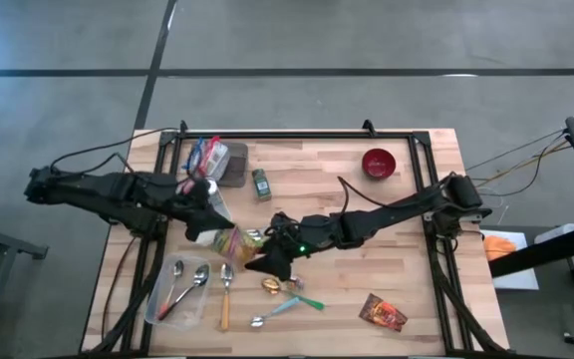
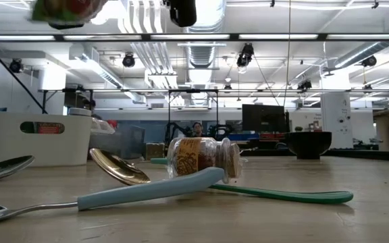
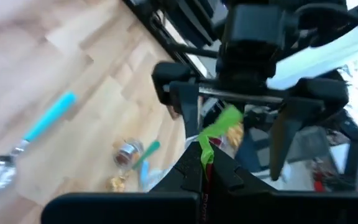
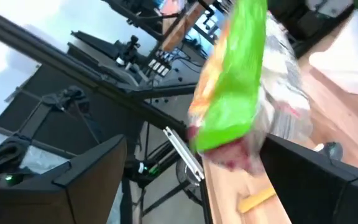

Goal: Pick & Place Food Item
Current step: Put the green noodle pack into the black bin

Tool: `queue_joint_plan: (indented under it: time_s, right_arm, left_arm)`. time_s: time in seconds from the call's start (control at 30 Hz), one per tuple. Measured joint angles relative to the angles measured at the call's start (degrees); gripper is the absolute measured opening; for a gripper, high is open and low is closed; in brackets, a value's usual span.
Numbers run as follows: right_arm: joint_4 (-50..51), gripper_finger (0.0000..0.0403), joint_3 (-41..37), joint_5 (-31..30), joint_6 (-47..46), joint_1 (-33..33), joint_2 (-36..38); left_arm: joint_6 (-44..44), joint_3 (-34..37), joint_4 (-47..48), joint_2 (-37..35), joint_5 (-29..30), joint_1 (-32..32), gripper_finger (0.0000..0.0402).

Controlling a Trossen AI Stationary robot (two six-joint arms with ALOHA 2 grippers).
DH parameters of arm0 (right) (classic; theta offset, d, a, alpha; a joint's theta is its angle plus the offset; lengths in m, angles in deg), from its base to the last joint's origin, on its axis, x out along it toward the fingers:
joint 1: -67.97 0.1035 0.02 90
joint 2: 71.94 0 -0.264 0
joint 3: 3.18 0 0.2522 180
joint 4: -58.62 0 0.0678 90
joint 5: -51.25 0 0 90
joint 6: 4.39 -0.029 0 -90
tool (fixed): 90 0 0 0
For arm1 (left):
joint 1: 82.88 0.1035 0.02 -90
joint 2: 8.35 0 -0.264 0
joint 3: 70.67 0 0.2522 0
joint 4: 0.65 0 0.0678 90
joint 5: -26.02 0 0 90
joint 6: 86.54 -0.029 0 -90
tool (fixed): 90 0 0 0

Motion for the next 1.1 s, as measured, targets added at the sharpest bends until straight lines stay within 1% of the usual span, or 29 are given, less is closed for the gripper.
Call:
queue_joint_plan:
  time_s: [0.13,0.27,0.4,0.5,0.67,0.87,1.0,1.1]
  right_arm:
    - [2.71,0.0359,0.00,0.21,-0.72,0.23,0.35]
    - [2.99,0.0359,-0.02,0.61,-0.92,0.55,0.39]
    - [3.77,0.0359,-0.02,0.56,-2.41,1.36,0.44]
    - [3.79,0.0359,-0.02,0.63,-3.33,2.43,0.44]
    - [4.05,0.0359,-0.02,-0.10,-5.96,4.39,0.44]
    - [4.07,0.0359,-0.02,-0.88,-5.21,7.00,1.20]
    - [4.44,0.0359,-0.02,-0.90,-4.81,8.23,2.12]
    - [4.64,0.0359,-0.02,-1.05,-4.83,8.96,2.23]
  left_arm:
    - [-2.92,-4.42,4.76,0.00,2.82,2.17,0.0000]
    - [-5.37,-8.12,8.51,0.02,3.96,5.65,0.0000]
    - [-8.49,-11.31,11.24,0.00,4.59,10.82,0.0000]
    - [-11.09,-12.53,12.61,0.02,4.49,16.15,0.0000]
    - [-13.80,-12.31,14.25,0.81,3.04,27.32,0.0000]
    - [-17.81,-12.13,16.61,5.53,-1.41,40.28,0.0000]
    - [-21.03,-12.13,16.32,9.76,-3.83,45.77,0.0000]
    - [-23.03,-12.37,15.83,12.90,-4.73,48.04,0.0000]
